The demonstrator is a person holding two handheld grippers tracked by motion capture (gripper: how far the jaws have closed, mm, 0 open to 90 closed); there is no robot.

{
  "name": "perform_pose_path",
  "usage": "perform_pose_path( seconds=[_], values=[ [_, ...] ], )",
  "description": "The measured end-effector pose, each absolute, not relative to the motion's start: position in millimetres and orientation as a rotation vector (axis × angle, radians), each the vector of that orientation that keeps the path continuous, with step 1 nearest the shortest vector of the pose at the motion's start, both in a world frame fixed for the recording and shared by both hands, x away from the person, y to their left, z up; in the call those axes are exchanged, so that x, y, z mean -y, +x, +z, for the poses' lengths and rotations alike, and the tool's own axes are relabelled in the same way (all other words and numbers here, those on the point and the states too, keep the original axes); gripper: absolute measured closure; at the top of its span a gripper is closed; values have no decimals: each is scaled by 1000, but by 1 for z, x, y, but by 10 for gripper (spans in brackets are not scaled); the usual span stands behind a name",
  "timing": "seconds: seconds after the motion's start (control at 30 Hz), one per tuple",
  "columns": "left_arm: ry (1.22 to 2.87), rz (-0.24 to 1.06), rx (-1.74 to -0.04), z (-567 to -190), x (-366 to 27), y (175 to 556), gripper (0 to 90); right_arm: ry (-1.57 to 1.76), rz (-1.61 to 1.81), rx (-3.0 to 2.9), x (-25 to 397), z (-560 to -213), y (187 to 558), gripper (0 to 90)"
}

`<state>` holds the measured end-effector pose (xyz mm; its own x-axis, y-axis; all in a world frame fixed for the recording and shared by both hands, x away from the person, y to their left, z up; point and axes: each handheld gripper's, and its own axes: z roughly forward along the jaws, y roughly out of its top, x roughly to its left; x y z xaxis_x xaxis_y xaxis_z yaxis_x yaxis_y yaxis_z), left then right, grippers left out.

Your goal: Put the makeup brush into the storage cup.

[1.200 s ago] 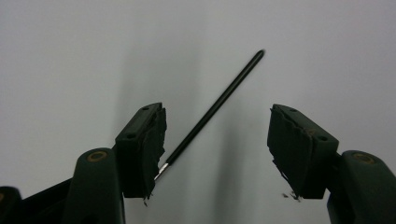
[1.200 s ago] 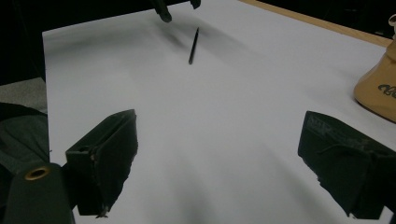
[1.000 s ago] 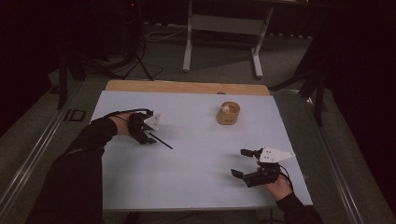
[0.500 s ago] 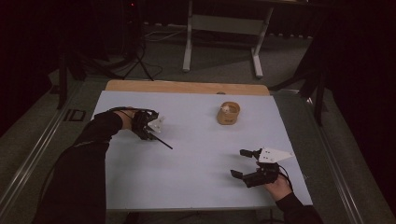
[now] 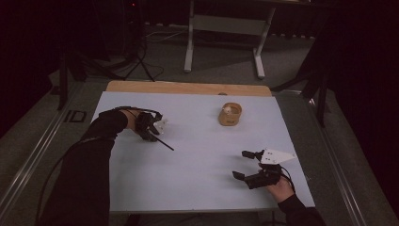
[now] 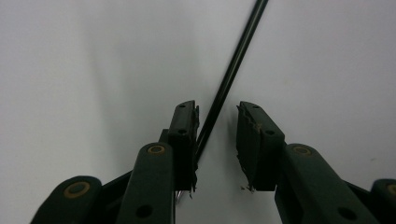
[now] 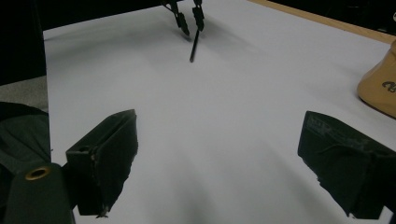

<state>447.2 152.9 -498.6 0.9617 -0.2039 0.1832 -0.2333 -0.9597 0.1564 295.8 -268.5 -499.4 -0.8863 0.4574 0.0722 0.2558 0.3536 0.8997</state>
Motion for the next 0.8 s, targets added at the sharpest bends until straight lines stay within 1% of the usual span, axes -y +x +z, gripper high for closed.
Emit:
perform_pose_path(
  seconds=[0.07,0.17,0.43,0.5,0.67,0.77,0.8],
  values=[
    [2943,266,348,-501,-153,449,677,647,1555,-2418,269,-499,296,119],
    [2948,257,370,-503,-153,451,699,647,1554,-2416,268,-499,295,119],
    [2956,191,408,-507,-151,456,734,637,1551,-2418,268,-498,294,120],
    [2961,174,421,-507,-150,456,772,635,1551,-2416,267,-498,294,119],
    [2974,180,442,-507,-148,454,791,631,1545,-2418,268,-498,293,120],
    [2973,152,426,-507,-149,454,841,628,1540,-2419,268,-497,293,120],
    [2970,147,420,-507,-150,455,841,629,1538,-2419,268,-497,293,120]
  ],
)
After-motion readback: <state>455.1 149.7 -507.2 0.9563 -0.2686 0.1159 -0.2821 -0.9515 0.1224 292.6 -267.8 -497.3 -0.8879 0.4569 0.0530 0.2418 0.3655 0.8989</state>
